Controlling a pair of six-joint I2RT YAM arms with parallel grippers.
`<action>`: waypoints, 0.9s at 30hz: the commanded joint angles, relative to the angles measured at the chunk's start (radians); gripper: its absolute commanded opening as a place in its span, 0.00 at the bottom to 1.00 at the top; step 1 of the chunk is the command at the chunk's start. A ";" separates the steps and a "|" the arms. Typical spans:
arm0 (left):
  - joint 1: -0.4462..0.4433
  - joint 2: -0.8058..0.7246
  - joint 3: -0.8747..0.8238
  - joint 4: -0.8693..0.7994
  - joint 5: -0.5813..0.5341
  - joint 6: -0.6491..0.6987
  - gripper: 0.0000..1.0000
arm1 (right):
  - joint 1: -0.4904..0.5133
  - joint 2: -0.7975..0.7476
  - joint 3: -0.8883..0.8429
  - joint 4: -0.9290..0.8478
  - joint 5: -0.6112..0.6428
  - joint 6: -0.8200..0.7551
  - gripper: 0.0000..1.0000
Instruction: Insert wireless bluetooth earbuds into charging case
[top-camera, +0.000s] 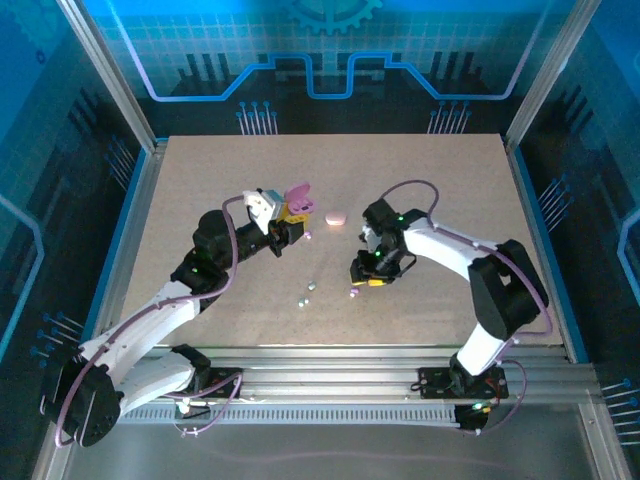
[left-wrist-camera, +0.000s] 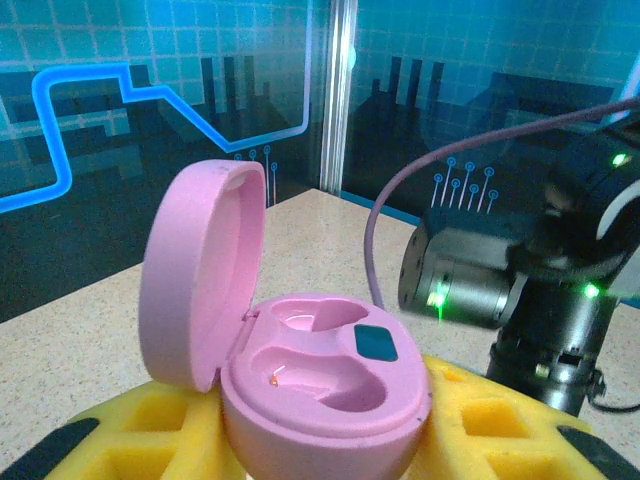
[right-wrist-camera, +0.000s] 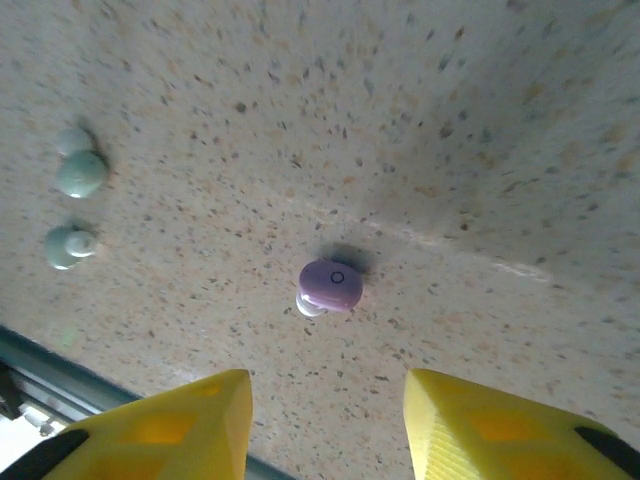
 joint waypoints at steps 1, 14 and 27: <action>0.007 -0.021 0.017 0.014 0.004 -0.014 0.36 | 0.021 0.032 -0.009 0.042 -0.002 0.077 0.49; 0.006 -0.036 0.007 0.009 -0.002 -0.009 0.36 | 0.065 0.085 -0.055 0.143 -0.017 0.194 0.51; 0.006 -0.036 0.008 0.009 0.004 -0.016 0.36 | 0.081 0.121 -0.002 0.134 0.050 0.160 0.44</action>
